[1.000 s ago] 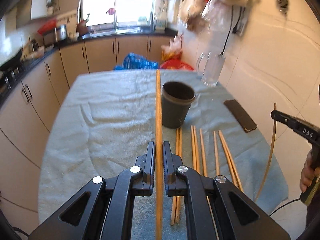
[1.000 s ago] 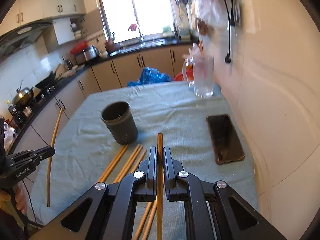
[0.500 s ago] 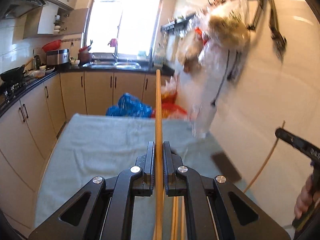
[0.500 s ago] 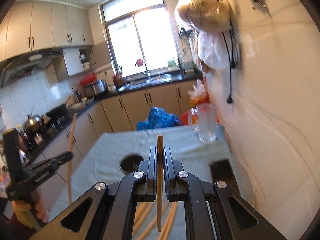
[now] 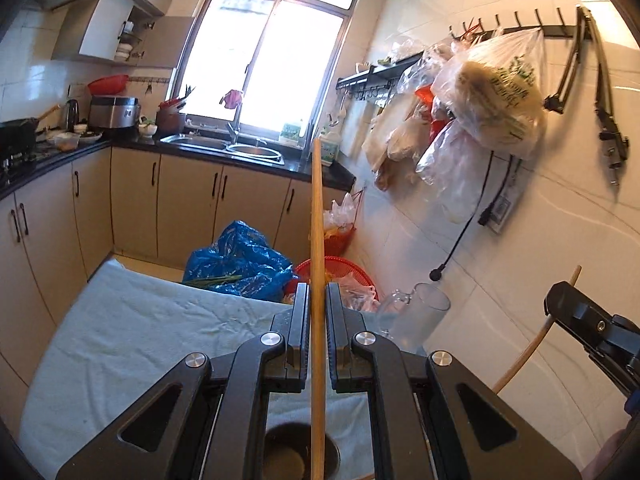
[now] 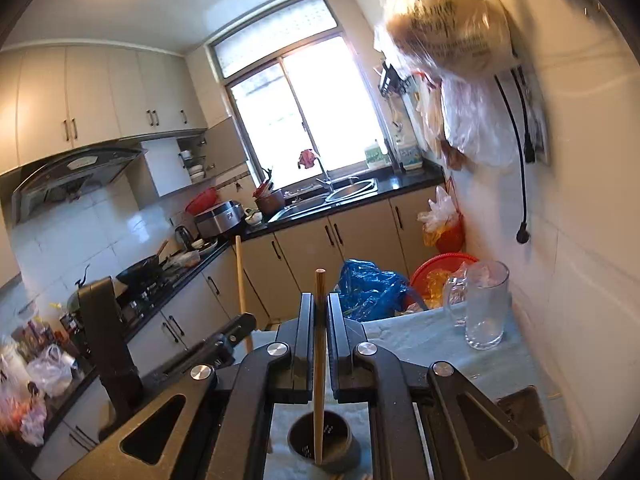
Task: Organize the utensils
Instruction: 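Lift the chopsticks upright with both grippers and carry them over the black holder cup, then lower the chopsticks into the black cup and open both grippers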
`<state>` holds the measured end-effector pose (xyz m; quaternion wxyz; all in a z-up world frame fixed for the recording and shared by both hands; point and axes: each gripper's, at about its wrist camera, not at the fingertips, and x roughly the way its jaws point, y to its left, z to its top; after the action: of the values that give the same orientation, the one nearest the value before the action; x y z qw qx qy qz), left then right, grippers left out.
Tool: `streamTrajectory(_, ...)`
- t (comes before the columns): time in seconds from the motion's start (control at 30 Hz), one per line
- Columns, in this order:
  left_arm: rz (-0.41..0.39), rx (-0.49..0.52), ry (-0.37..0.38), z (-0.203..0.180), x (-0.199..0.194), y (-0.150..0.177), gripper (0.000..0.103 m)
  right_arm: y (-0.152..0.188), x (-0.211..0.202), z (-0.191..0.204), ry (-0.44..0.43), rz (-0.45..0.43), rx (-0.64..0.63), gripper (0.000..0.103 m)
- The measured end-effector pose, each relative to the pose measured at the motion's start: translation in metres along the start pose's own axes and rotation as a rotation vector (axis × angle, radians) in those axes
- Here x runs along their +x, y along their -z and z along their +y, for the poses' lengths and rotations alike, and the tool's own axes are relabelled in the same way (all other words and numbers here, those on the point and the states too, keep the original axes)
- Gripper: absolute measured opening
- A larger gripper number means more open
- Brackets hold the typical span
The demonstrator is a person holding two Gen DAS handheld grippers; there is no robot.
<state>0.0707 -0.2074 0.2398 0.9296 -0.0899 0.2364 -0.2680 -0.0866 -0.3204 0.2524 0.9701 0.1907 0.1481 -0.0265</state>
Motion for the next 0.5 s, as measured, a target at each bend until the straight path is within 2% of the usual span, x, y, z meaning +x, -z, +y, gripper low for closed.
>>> streamTrajectory(0.13, 0.029, -0.002, -0.018, 0.006, 0.030, 0.011, 0.007, 0.007, 0.028, -0.010, 0.018, 0.030, 0.012, 0.007)
streamTrajectory(0.27, 0.073, 0.014, -0.050, 0.013, 0.053, 0.031, 0.007, 0.022, 0.053, -0.018, 0.035, 0.098, 0.010, 0.007)
streamTrajectory(0.5, 0.097, 0.038, -0.099, 0.023, 0.057, 0.055, 0.007, 0.044, 0.079, -0.031, 0.049, 0.174, 0.022, 0.007)
